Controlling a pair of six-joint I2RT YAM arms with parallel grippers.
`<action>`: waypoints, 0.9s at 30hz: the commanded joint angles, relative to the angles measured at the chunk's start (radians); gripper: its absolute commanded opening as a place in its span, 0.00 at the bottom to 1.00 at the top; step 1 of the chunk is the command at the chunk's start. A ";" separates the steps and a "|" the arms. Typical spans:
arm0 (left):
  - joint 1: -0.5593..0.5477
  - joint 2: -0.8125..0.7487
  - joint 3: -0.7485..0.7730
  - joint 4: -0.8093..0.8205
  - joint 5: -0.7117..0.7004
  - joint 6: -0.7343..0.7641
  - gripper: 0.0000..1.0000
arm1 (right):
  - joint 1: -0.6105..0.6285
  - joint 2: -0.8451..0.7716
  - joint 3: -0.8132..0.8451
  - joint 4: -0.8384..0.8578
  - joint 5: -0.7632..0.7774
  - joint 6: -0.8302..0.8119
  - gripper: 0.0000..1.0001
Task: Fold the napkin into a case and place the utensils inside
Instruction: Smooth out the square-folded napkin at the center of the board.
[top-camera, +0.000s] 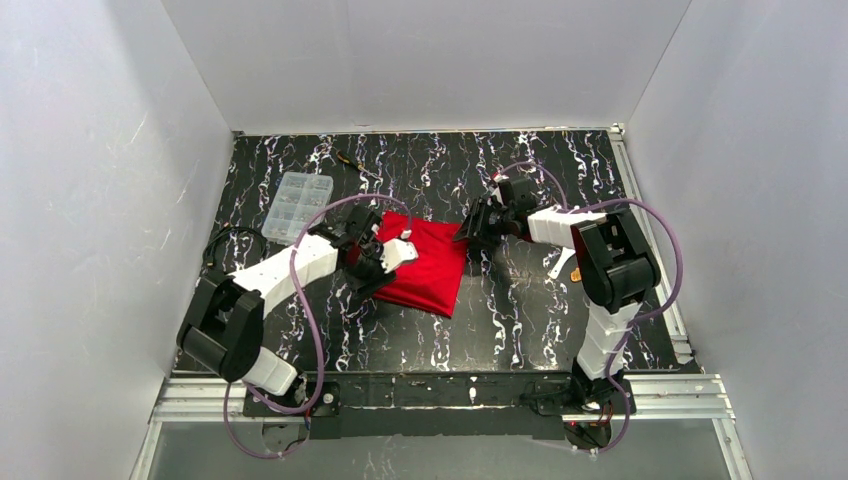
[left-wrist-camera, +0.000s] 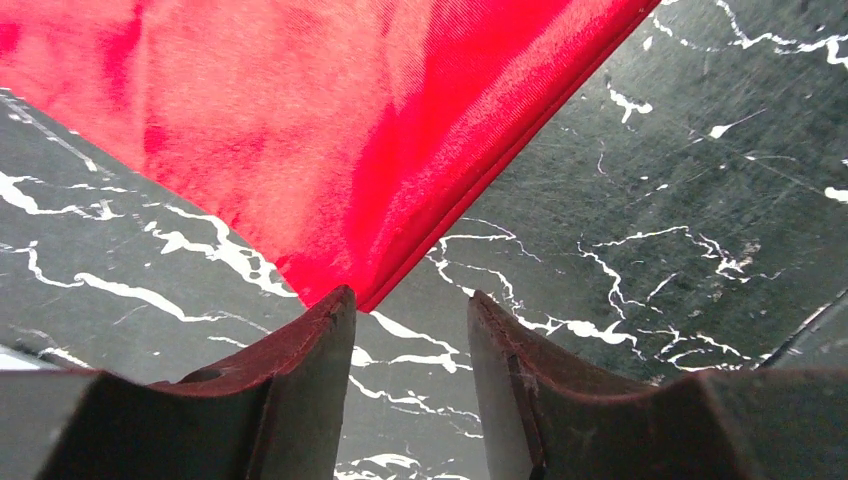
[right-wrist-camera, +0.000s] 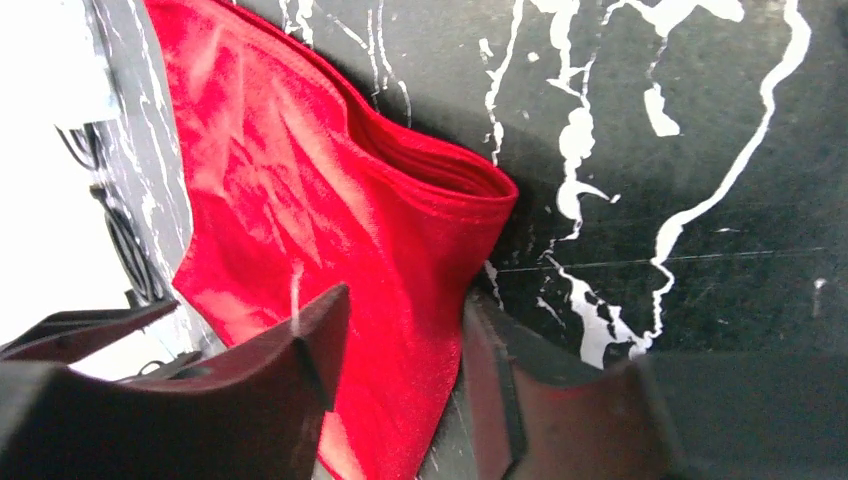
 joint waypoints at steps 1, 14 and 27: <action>0.030 -0.030 0.130 -0.131 0.045 -0.062 0.45 | 0.002 -0.038 0.055 -0.142 0.062 -0.090 0.59; 0.185 0.262 0.598 -0.205 0.110 -0.346 0.53 | 0.002 -0.169 0.142 -0.265 0.107 -0.139 0.61; 0.211 0.519 0.738 -0.082 0.072 -0.514 0.45 | 0.038 -0.277 0.013 -0.159 0.104 -0.082 0.52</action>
